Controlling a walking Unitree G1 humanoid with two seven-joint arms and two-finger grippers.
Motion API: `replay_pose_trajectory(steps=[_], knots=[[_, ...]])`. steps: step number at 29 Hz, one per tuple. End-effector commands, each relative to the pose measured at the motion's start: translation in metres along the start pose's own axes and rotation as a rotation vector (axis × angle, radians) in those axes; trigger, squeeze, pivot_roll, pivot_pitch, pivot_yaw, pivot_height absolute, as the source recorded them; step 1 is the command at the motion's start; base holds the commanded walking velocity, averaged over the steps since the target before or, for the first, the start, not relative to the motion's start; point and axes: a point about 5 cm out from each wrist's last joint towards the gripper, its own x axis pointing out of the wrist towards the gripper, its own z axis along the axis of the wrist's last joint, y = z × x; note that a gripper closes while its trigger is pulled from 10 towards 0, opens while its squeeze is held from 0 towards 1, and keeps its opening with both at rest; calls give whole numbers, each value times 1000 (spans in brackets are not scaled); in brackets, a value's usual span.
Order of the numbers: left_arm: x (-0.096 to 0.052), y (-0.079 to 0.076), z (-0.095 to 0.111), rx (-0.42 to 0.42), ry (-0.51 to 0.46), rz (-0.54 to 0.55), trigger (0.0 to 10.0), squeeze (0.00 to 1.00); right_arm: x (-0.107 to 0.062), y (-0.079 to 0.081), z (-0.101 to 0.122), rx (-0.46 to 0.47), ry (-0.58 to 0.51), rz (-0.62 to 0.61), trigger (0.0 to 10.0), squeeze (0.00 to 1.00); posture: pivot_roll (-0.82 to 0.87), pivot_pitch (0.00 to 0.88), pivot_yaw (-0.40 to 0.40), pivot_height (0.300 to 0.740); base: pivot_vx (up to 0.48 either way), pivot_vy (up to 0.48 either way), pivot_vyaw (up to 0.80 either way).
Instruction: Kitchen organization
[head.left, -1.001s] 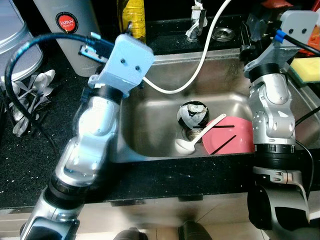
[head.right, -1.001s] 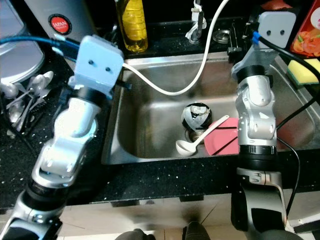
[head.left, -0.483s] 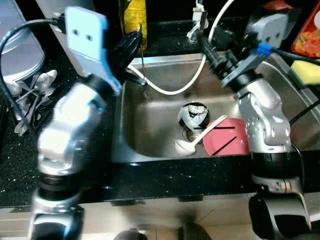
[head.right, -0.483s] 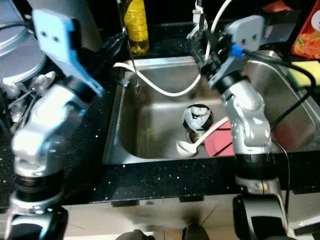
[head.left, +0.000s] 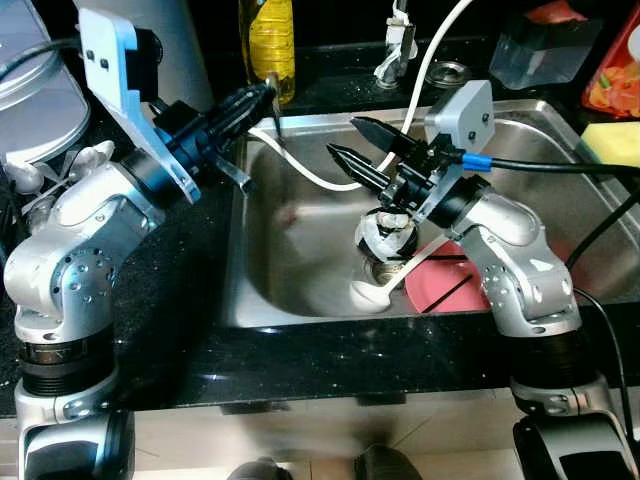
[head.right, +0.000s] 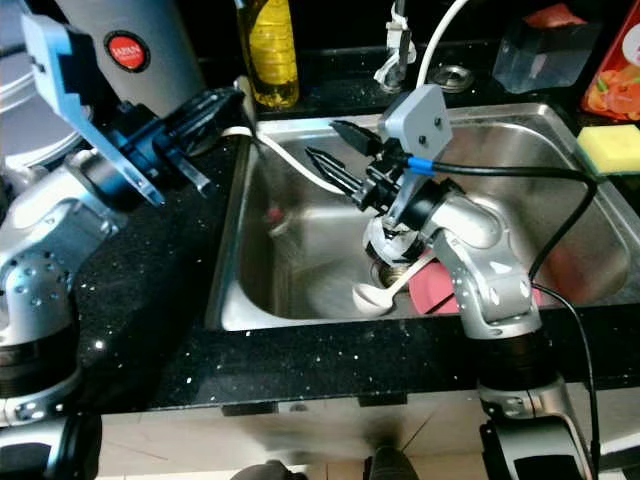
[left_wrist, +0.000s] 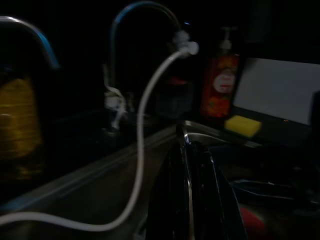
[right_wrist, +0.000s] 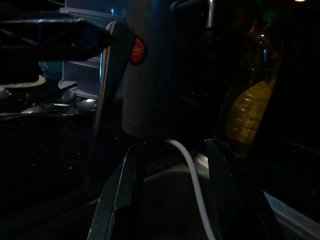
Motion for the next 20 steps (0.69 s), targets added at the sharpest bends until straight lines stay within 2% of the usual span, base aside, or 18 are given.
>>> replay_pose_trajectory(steps=[1, 5, 6, 9, 12, 13, 20], knots=[[-1, -3, -3, -12, 20, -24, 10000, 0, 2, 10, -14, 71, 29, 22, 10000, 0, -62, 101, 106, 740, 0, 0, 0], [2, -4, -6, 6, 39, -28, 10000, 0, 5, 15, -13, 80, 26, 58, 10000, 0, -65, 100, 107, 740, 0, 0, 0], [5, -6, -5, -15, 29, -44, 10000, 0, 8, 18, -14, 78, 35, 65, 10000, 1000, -66, 101, 106, 740, 0, 0, 0], [7, -8, -4, -17, 24, -53, 10000, 0, 9, 20, -15, 105, 38, 88, 10000, 1000, -64, 101, 104, 740, 0, 0, 0], [8, -9, -3, -21, 23, -58, 10000, 0, 10, 21, -15, 91, 41, 87, 10000, 1000, -64, 101, 104, 740, 0, 0, 0], [9, -10, -2, -28, 19, -65, 10000, 0, 10, 21, -16, 85, 43, 83, 10000, 0, -65, 101, 103, 740, 0, 0, 0], [12, -15, -3, -37, 10, -86, 10000, 0, 12, 30, -18, 122, 45, 123, 10000, 0, -66, 99, 102, 740, 0, 0, 0]])
